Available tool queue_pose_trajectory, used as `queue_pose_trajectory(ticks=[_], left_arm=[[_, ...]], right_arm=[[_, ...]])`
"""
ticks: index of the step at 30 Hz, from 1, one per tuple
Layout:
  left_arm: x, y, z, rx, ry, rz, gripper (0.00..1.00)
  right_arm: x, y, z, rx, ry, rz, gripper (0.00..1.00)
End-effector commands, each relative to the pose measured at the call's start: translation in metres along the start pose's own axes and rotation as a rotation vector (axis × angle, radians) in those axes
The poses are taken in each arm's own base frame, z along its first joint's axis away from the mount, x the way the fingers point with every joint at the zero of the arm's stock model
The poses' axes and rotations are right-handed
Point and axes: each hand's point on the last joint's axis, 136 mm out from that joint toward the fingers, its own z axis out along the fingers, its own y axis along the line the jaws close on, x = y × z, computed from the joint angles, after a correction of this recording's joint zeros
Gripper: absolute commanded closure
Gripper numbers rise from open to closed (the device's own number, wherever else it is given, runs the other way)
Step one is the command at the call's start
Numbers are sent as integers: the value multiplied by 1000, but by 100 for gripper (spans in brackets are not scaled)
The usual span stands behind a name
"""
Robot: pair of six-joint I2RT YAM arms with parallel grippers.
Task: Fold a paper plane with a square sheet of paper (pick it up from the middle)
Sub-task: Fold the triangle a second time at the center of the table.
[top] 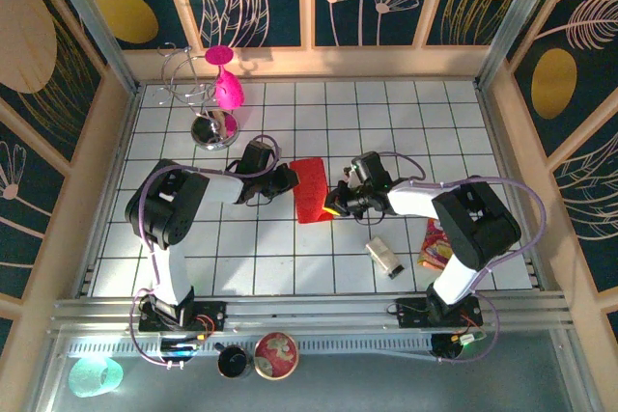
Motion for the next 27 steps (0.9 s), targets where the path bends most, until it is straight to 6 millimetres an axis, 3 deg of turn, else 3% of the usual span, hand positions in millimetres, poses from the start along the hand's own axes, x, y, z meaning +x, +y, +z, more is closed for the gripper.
queue_pose_trajectory(ticks=[1, 13, 27], left_arm=[[11, 19, 5, -52, 37, -12, 90], [11, 17, 4, -43, 37, -8, 91], [8, 5, -1, -5, 30, -3, 91]], right_arm=[[-8, 17, 1, -51, 0, -21, 98], [-13, 49, 22, -141, 26, -45, 98], [-19, 56, 41, -166, 26, -41, 98]])
